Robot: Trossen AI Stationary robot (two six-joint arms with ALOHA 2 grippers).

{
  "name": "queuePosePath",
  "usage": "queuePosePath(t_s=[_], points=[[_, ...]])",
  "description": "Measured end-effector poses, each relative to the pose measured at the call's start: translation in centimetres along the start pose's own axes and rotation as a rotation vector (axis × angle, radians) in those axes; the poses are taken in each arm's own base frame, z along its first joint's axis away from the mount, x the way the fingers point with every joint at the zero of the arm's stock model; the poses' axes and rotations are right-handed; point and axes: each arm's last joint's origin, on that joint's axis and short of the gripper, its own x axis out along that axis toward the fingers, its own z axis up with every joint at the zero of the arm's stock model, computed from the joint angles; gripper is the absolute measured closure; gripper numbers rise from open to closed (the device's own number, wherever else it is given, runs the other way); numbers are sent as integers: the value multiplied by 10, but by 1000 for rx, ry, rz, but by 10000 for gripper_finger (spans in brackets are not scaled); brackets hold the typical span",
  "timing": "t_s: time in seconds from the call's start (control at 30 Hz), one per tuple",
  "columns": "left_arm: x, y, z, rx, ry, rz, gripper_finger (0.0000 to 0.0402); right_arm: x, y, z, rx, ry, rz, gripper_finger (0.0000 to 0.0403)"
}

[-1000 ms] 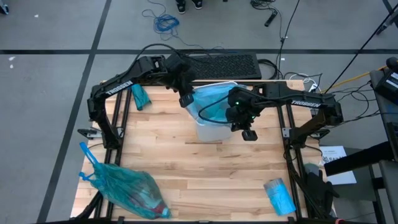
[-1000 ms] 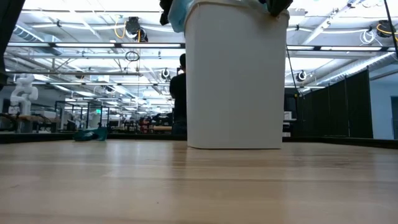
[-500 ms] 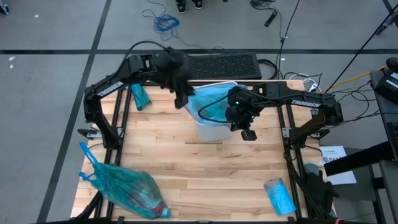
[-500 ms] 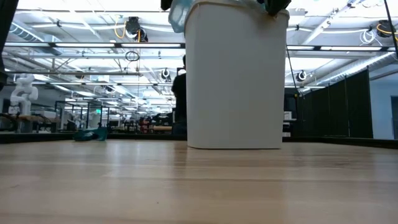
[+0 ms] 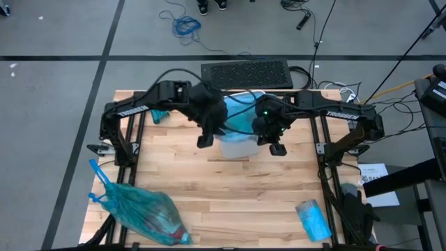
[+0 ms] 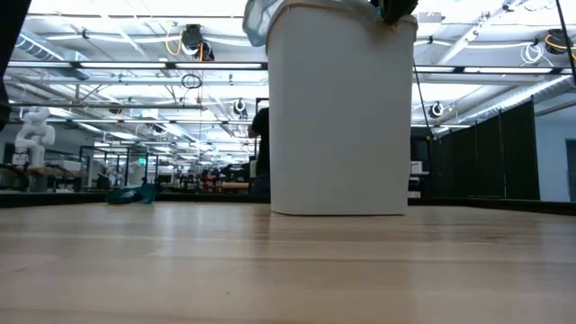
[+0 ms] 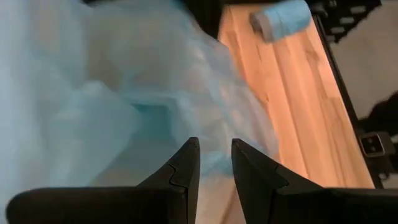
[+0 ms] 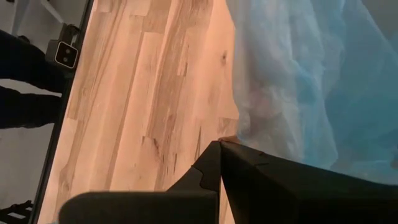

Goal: Place trash/remove bag and relplace
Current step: Insert the new blue trash bag into the white trash bin

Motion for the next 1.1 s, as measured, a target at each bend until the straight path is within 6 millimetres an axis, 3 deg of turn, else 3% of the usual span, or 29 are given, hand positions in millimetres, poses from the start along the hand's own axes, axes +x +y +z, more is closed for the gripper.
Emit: queuePosePath(t_s=[0.2,0.6,0.97,1.1], points=[[17,-15,2,31,38,-38,313,-1,-2,0,6,1,-3,403],[50,-21,1,82,162,103,313,-1,-4,-1,7,1,-7,403],[65,-18,1,86,196,116,313,-3,-7,-1,18,-9,-7,403],[67,-17,0,85,200,115,313,-15,-4,-3,21,-75,57,403]])
